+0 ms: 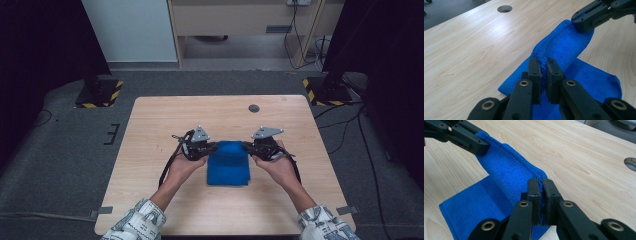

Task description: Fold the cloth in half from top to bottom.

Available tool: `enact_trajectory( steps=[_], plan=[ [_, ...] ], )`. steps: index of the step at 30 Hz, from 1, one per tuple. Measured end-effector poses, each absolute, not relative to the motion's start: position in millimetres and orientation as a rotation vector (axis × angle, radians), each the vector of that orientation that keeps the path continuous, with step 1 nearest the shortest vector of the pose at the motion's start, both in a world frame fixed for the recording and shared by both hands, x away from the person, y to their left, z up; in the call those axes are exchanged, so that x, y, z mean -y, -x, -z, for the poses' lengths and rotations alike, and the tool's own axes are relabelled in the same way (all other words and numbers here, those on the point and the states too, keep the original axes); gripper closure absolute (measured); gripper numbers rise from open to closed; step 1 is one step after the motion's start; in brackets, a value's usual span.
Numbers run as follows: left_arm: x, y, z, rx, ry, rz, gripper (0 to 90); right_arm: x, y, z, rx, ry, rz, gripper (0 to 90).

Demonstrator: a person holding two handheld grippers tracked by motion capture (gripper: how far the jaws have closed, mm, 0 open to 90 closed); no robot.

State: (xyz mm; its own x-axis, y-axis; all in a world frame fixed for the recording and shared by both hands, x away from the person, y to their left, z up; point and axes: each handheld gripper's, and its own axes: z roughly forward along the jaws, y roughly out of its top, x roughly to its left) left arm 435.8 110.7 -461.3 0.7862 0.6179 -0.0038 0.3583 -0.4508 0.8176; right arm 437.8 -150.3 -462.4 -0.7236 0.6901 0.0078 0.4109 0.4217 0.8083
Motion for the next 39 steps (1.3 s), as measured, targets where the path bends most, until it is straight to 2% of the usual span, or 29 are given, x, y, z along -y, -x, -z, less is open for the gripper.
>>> enact_trajectory(
  steps=[39],
  plan=[
    [-120,-400,494,-0.731,-2.08,-0.275,80.5,152,-397,485,-2.426,-0.886,-1.184,82.3]
  ],
)
